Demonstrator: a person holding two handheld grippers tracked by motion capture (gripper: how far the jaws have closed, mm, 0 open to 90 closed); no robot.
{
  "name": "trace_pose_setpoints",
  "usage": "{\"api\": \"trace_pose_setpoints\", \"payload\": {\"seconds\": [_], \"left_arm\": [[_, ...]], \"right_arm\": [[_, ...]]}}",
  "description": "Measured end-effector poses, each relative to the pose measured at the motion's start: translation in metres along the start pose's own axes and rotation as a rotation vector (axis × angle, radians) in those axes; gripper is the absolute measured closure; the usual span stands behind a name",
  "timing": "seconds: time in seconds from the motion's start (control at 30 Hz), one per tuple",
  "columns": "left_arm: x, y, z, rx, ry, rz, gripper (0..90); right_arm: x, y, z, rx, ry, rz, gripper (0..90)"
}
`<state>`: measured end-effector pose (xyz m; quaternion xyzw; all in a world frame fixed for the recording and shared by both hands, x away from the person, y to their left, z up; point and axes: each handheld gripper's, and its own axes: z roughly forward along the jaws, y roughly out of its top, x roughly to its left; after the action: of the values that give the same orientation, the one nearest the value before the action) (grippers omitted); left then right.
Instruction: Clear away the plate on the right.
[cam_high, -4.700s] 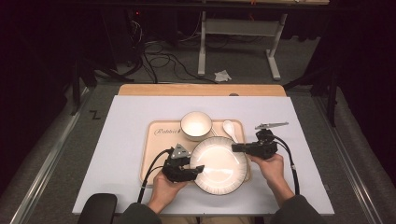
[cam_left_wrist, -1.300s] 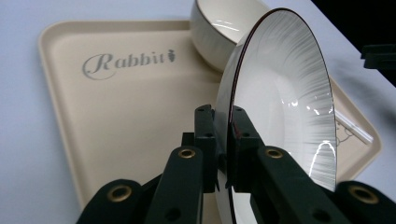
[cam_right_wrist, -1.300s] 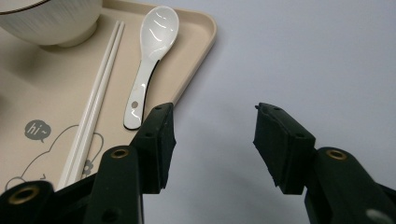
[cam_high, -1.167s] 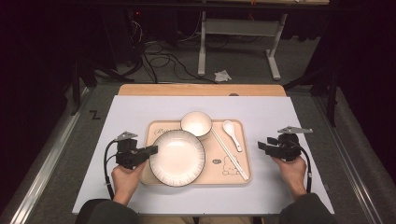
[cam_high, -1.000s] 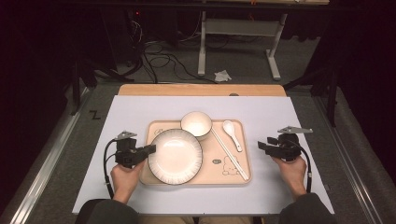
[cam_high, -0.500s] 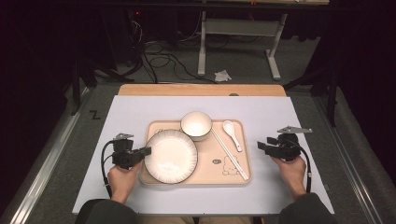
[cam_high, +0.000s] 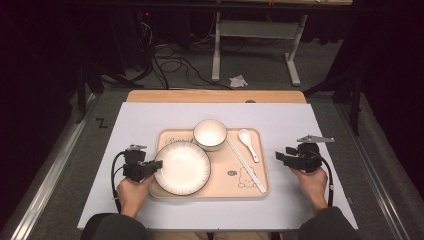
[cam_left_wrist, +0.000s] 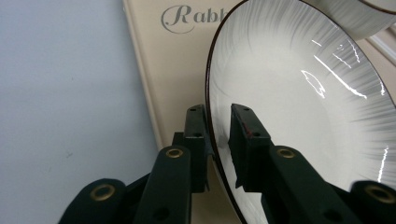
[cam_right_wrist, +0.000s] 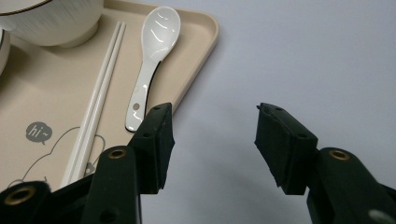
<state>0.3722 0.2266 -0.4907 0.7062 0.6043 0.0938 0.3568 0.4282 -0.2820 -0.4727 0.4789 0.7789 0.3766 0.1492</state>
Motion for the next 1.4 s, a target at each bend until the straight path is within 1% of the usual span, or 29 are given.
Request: {"api": "trace_pose_setpoints", "payload": {"seconds": [0.03, 0.13, 0.2, 0.27, 0.37, 0.4, 0.47, 0.5, 0.53, 0.6, 0.67, 0.7, 0.73, 0.77, 0.8, 0.83, 0.9, 1.03, 1.1, 1.13, 1.17, 1.2, 1.27, 1.3, 1.4], "left_arm": [[-0.001, 0.000, 0.002, -0.002, 0.008, 0.005, 75.4], [-0.004, -0.001, 0.006, 0.016, 0.027, 0.029, 73.6], [-0.006, -0.001, 0.007, 0.028, 0.037, 0.053, 72.3], [-0.008, -0.001, 0.010, 0.043, 0.051, 0.066, 70.5], [-0.010, -0.002, 0.014, 0.080, 0.065, 0.095, 65.0], [-0.011, -0.002, 0.014, 0.082, 0.067, 0.100, 62.2], [-0.012, -0.001, 0.015, 0.079, 0.067, 0.107, 59.6], [-0.013, -0.002, 0.014, 0.070, 0.073, 0.108, 58.1], [-0.013, -0.001, 0.013, 0.062, 0.084, 0.114, 54.8], [-0.013, -0.001, 0.009, 0.036, 0.091, 0.112, 49.3], [-0.014, 0.000, 0.003, 0.005, 0.105, 0.117, 46.1], [-0.014, 0.000, 0.001, -0.012, 0.111, 0.125, 44.7], [-0.016, 0.000, -0.002, -0.028, 0.126, 0.134, 41.8], [-0.019, -0.001, -0.003, -0.041, 0.135, 0.148, 39.7], [-0.022, -0.001, -0.005, -0.052, 0.136, 0.164, 38.9], [-0.025, -0.002, -0.006, -0.060, 0.136, 0.176, 38.1], [-0.031, -0.003, -0.009, -0.079, 0.133, 0.198, 36.7], [-0.039, -0.006, -0.016, -0.114, 0.092, 0.213, 35.5], [-0.042, -0.008, -0.021, -0.136, 0.074, 0.224, 35.3], [-0.043, -0.009, -0.024, -0.152, 0.067, 0.239, 35.4], [-0.045, -0.010, -0.027, -0.156, 0.048, 0.237, 35.9], [-0.046, -0.011, -0.029, -0.162, 0.038, 0.240, 36.6], [-0.050, -0.013, -0.031, -0.168, 0.028, 0.254, 36.8], [-0.052, -0.014, -0.032, -0.175, 0.023, 0.258, 36.9], [-0.058, -0.016, -0.033, -0.177, 0.007, 0.275, 37.1]], "right_arm": [[0.000, 0.000, 0.000, -0.001, -0.002, 0.000, 47.6], [0.000, 0.000, 0.000, -0.002, 0.001, -0.002, 47.6], [0.000, 0.000, 0.000, -0.001, 0.001, 0.000, 47.6], [0.000, 0.000, 0.000, 0.000, 0.000, 0.004, 47.4], [0.000, 0.000, 0.000, -0.001, 0.001, 0.004, 47.2], [0.000, 0.000, 0.000, -0.001, 0.001, 0.003, 47.2], [0.000, 0.000, -0.001, -0.002, 0.002, 0.002, 47.2], [0.000, 0.000, -0.001, -0.002, 0.002, 0.002, 47.2], [0.000, 0.000, -0.001, -0.002, 0.002, 0.001, 47.2], [0.000, 0.000, -0.002, -0.005, 0.004, 0.005, 47.2], [0.001, 0.000, -0.002, -0.010, 0.008, 0.006, 47.2], [0.002, 0.001, -0.002, -0.009, 0.011, 0.004, 47.2], [0.003, 0.001, -0.003, -0.007, 0.012, 0.006, 47.2], [0.004, 0.001, -0.003, -0.010, 0.016, -0.003, 47.1], [0.005, 0.001, -0.003, -0.010, 0.019, -0.001, 47.0], [0.007, 0.002, -0.004, -0.014, 0.023, 0.000, 46.6], [0.010, 0.002, -0.005, -0.018, 0.031, -0.012, 46.1], [0.016, 0.000, -0.010, -0.004, 0.044, -0.026, 45.5], [0.019, -0.002, -0.014, -0.007, 0.050, -0.035, 45.3], [0.020, -0.003, -0.015, -0.009, 0.054, -0.037, 45.4], [0.022, -0.003, -0.016, -0.014, 0.064, -0.039, 45.4], [0.024, -0.004, -0.017, -0.012, 0.076, -0.033, 45.5], [0.027, -0.004, -0.018, -0.011, 0.090, -0.049, 46.0], [0.030, -0.004, -0.019, -0.009, 0.097, -0.052, 46.2], [0.037, -0.005, -0.022, -0.014, 0.113, -0.066, 47.1]]}}
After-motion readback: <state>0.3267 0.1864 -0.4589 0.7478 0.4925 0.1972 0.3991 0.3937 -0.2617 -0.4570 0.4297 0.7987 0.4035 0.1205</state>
